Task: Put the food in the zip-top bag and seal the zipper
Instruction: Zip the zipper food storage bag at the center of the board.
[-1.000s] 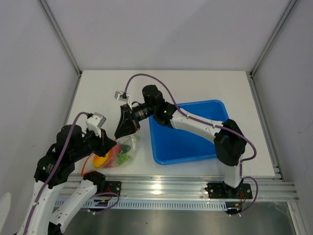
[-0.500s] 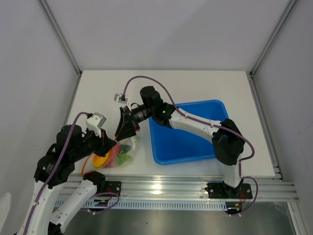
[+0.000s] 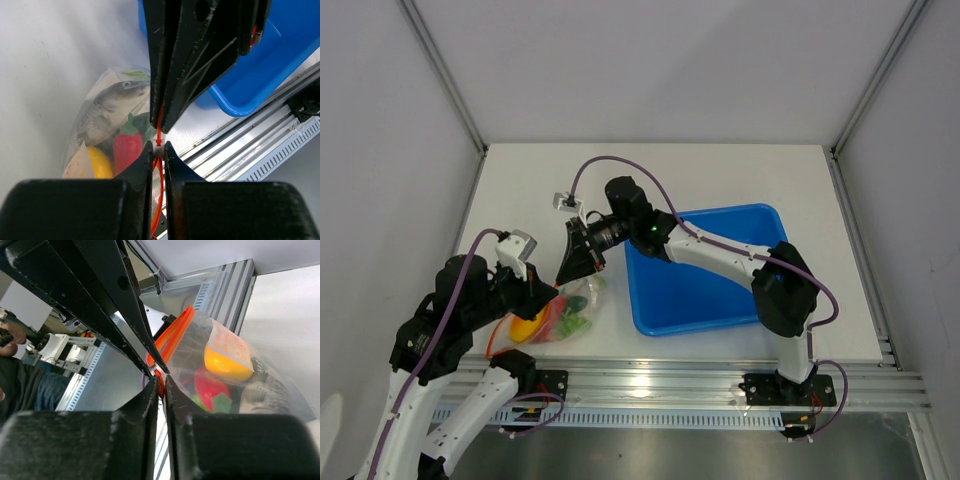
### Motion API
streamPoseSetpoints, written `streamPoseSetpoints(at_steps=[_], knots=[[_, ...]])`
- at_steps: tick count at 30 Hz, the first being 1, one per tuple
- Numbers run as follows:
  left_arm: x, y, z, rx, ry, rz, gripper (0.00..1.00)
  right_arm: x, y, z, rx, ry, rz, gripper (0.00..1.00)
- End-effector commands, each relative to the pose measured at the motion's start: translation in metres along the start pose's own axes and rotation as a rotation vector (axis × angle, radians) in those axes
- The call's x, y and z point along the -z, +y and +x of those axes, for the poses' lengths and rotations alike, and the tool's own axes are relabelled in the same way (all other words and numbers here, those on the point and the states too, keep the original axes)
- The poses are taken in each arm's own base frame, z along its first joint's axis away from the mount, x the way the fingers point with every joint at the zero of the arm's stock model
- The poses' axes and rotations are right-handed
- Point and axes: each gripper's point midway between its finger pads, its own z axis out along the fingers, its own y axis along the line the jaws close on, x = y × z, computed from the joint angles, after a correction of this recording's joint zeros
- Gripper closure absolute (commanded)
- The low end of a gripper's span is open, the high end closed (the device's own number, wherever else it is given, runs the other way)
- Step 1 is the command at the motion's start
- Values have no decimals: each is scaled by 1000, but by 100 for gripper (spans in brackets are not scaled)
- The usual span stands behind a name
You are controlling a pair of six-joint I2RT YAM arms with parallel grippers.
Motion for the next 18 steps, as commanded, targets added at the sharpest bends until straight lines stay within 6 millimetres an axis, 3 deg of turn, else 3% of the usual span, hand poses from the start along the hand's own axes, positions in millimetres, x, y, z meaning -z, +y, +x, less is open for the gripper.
streamPoseSetpoints(at_steps=[1,11,18], knots=[[8,-9,-21,-24,-75,35,99,-4,5,-16,59,-16,-3,97],[9,-9,-22,-9,-73,29,100,2,-24,-19,132,-32,248,100],[12,-8,-20,-7,-69,19,99,30,-48,-36,164,-105,468,100]])
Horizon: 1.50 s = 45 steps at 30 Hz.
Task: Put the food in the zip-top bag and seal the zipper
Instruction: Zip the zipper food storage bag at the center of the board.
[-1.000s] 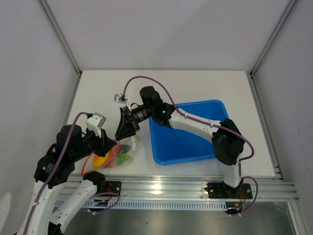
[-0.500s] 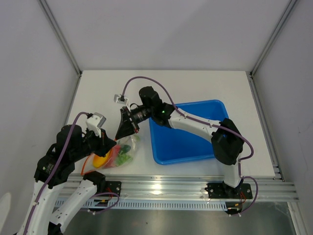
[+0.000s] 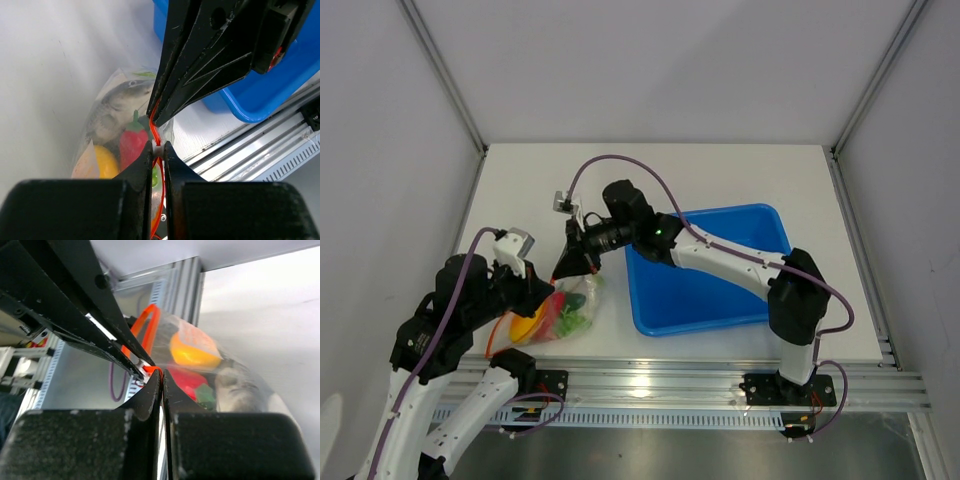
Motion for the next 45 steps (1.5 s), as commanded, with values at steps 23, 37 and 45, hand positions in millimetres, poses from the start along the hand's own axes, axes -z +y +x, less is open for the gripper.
streamPoseSetpoints(at_steps=[23,37,45], knots=[[11,-17,-21,-8,-62,76,99,54,-8,-35,62,-97,-46,64],[12,-19,-21,-2,-67,82,99,18,19,-10,34,2,-202,62],[9,-20,-21,1,-61,89,100,8,23,-14,44,-1,-209,78]])
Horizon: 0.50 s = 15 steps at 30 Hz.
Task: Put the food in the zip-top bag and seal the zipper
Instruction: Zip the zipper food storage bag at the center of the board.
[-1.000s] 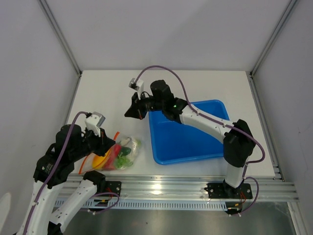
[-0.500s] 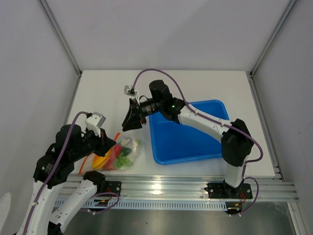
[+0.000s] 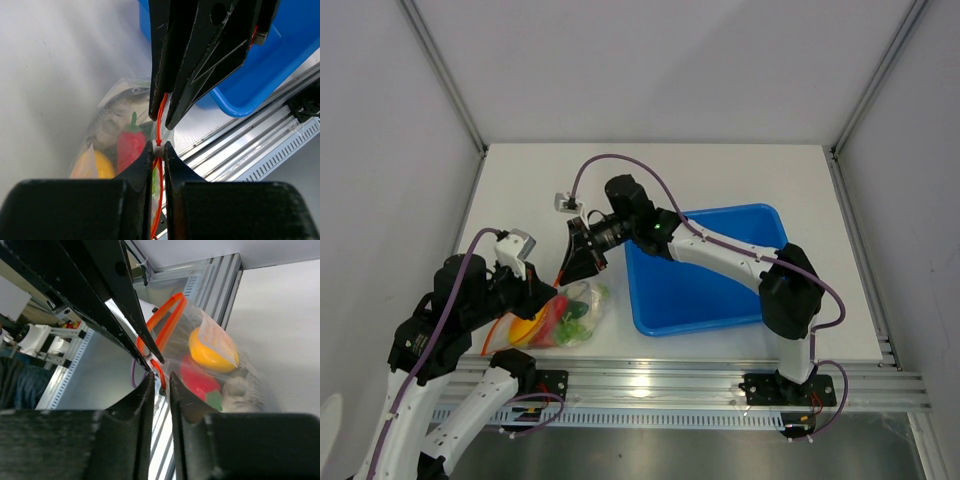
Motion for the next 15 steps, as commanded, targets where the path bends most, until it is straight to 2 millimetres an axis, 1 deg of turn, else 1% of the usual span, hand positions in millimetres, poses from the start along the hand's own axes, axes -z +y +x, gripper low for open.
streamPoseSetpoints(at_steps=[1,3,15], knots=[[6,-11,-20,-2,-65,44,99,-3,9,-20,53,-27,-26,81],[6,-10,-19,-2,-63,40,100,-4,8,-19,50,-26,-30,84],[5,-11,-18,-2,-61,43,100,-8,10,-21,48,-25,-44,84]])
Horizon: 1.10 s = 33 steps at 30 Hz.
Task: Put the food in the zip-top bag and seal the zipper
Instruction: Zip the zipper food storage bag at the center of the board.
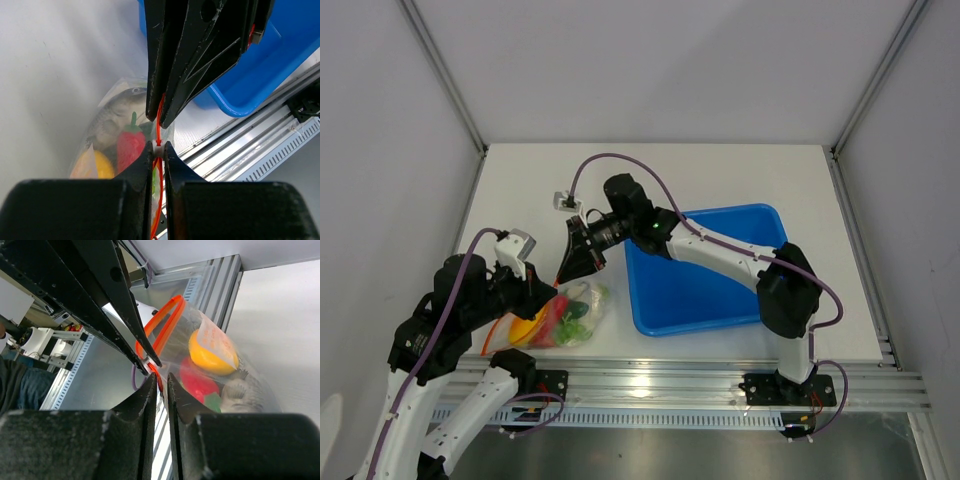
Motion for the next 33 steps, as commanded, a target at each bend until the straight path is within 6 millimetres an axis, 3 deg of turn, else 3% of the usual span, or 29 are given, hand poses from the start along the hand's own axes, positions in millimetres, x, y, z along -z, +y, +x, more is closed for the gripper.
streamPoseSetpoints(at_steps=[1,21,27,30,31,33], knots=[[6,-10,-18,-2,-63,41,99,-5,10,-19,62,-23,-39,84],[6,-10,-19,-7,-63,40,100,-11,12,-10,43,8,-70,80],[6,-10,-19,-8,-64,41,99,-11,11,-9,40,11,-71,84],[6,-10,-20,-6,-66,41,99,-12,11,-8,39,12,-67,92],[6,-11,-20,-6,-64,41,99,-12,10,-8,35,13,-62,100],[7,-11,-20,-5,-67,43,99,-12,4,-10,42,6,-24,100]])
